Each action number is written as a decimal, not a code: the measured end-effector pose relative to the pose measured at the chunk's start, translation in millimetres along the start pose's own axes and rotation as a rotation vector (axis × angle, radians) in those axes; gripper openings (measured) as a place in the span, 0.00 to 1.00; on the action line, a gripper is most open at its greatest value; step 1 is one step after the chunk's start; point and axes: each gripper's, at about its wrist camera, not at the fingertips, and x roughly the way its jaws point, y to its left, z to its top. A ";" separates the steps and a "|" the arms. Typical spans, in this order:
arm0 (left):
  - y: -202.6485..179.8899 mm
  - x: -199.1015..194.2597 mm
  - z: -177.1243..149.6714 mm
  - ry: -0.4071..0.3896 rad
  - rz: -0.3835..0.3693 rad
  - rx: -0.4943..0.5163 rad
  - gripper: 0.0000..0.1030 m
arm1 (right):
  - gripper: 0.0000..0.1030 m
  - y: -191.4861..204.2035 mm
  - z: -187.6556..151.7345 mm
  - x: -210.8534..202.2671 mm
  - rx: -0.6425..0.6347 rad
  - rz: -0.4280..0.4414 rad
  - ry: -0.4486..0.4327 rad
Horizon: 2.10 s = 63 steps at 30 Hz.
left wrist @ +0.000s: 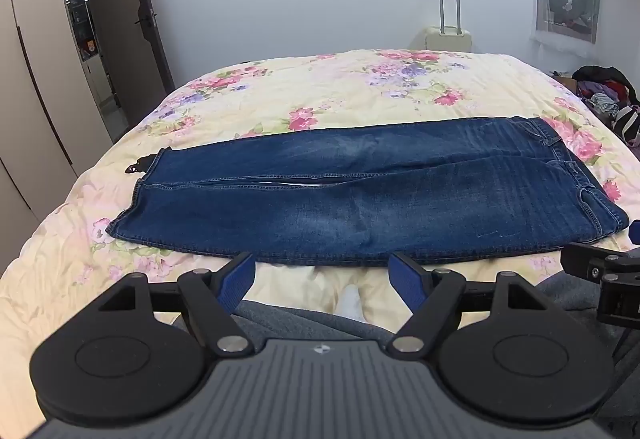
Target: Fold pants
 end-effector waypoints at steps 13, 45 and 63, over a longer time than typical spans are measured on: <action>-0.8 -3.1 -0.1 -0.004 0.000 -0.006 0.87 | 0.80 -0.8 2.4 2.4 0.010 0.002 0.006; -0.6 -12.8 2.6 -0.020 -0.006 -0.004 0.87 | 0.80 -0.6 -3.0 -10.6 0.016 0.006 -0.019; -1.6 -17.2 3.2 -0.026 -0.008 -0.003 0.87 | 0.80 0.3 -3.7 -13.7 0.013 0.004 -0.028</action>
